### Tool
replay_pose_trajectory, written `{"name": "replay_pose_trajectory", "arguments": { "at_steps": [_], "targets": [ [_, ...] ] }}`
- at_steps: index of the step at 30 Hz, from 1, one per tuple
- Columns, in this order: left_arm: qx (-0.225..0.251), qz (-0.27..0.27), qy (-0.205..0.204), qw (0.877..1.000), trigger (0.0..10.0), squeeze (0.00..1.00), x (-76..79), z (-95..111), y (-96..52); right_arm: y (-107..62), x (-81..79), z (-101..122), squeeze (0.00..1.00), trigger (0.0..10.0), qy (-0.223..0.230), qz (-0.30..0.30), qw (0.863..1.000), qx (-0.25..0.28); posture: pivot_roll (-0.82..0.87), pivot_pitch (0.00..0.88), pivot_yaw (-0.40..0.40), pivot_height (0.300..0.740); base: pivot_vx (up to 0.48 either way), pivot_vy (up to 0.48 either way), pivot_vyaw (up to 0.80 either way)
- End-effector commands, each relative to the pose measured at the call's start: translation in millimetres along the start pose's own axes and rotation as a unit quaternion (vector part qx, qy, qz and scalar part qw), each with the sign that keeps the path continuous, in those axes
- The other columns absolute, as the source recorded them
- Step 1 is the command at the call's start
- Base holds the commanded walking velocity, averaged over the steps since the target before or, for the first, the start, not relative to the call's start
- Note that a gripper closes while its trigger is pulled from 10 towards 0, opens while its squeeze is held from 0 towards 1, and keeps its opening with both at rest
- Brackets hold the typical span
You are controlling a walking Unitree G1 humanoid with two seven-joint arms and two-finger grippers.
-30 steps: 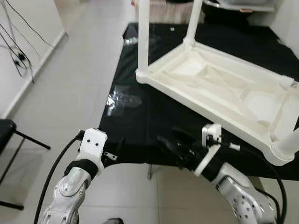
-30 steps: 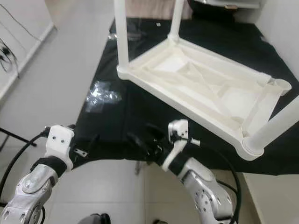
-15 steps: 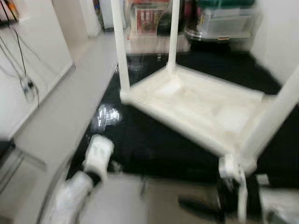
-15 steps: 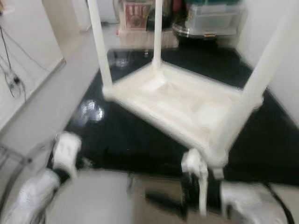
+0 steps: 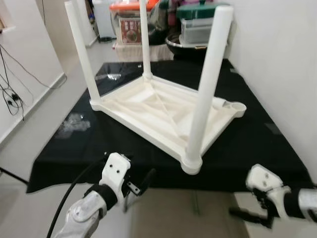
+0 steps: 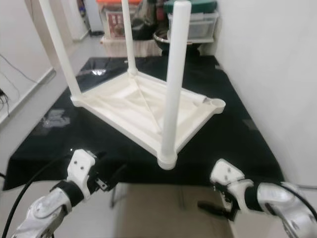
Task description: Building children table
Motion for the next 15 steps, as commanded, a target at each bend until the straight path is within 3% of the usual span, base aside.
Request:
{"name": "replay_pose_trajectory", "arguments": {
  "at_steps": [1, 2, 7, 8, 12, 15],
  "targets": [
    [-0.004, 0.0, 0.003, 1.0, 10.0, 0.0, -1.0, -1, -0.4, 8.1, -2.3, 6, 0.0, 10.0, -0.003, -0.011, 1.0, 0.018, 0.06, 0.106, 0.004, 0.74, 0.0, 0.0, 0.0],
    [-0.001, 0.002, 0.006, 1.0, 10.0, 0.0, -1.5, 0, 0.1, 16.7, -6.1, 18, 0.0, 10.0, 0.005, -0.012, 0.999, 0.05, 0.06, 0.108, 0.005, 0.74, 0.0, 0.0, 0.0],
    [0.012, -0.003, 0.007, 1.0, 10.0, 0.0, -0.4, 7, 2.6, 35.9, -19.0, 33, 0.0, 10.0, -0.005, -0.002, 0.997, 0.082, 0.07, 0.113, 0.0, 0.74, 0.0, 0.0, 0.0],
    [0.036, -0.034, 0.002, 0.999, 10.0, 0.0, 7.2, 18, 9.0, 51.2, -22.4, 43, 0.0, 10.0, -0.01, -0.018, 0.995, 0.098, 0.08, 0.115, -0.008, 0.74, 0.0, 0.0, 0.0],
    [0.046, -0.046, 0.003, 0.998, 10.0, 0.0, 10.4, 23, 13.2, 55.3, -22.1, 46, 0.0, 10.0, -0.008, -0.024, 0.994, 0.103, 0.07, 0.115, -0.013, 0.74, 0.0, 0.0, 0.0],
    [0.075, -0.025, 0.028, 0.996, 10.0, 0.0, 5.1, 39, 39.2, 60.0, -19.5, 50, 0.0, 10.0, -0.018, -0.032, 0.994, 0.103, 0.06, 0.116, -0.017, 0.74, 0.0, 0.0, 0.0]
  ]
}}
Point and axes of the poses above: a point about 5 cm out from each wrist's last joint towards the gripper, its own y axis pointing out of the wrist towards the gripper, its own z axis along the axis of the wrist's last joint, x = y × z, the point moved 2 cm from there along y, pointing out of the wrist towards the gripper, and after that the axes turned 12 degrees about y, right-handed, at the moved point
